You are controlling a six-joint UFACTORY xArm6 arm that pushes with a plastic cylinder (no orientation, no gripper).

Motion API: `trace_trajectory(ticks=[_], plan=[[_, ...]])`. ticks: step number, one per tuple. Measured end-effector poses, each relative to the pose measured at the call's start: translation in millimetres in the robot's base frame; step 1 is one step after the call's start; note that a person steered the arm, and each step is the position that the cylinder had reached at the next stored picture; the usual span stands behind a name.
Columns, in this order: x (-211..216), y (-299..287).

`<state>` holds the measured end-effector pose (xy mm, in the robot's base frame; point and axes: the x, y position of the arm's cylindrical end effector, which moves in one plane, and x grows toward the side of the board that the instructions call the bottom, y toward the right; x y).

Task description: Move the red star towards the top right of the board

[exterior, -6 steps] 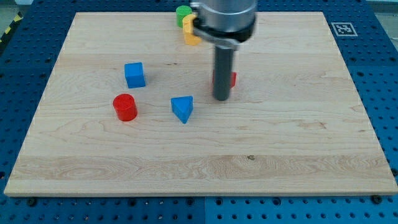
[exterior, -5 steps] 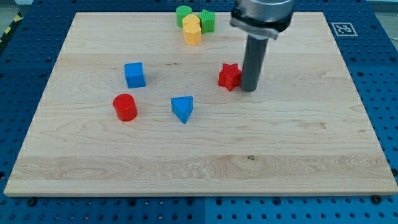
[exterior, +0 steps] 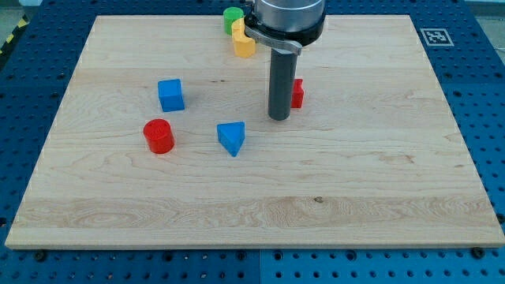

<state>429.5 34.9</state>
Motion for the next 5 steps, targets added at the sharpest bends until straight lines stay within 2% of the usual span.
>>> trace_trajectory(ticks=[3, 5], plan=[[-62, -1], [-87, 68]])
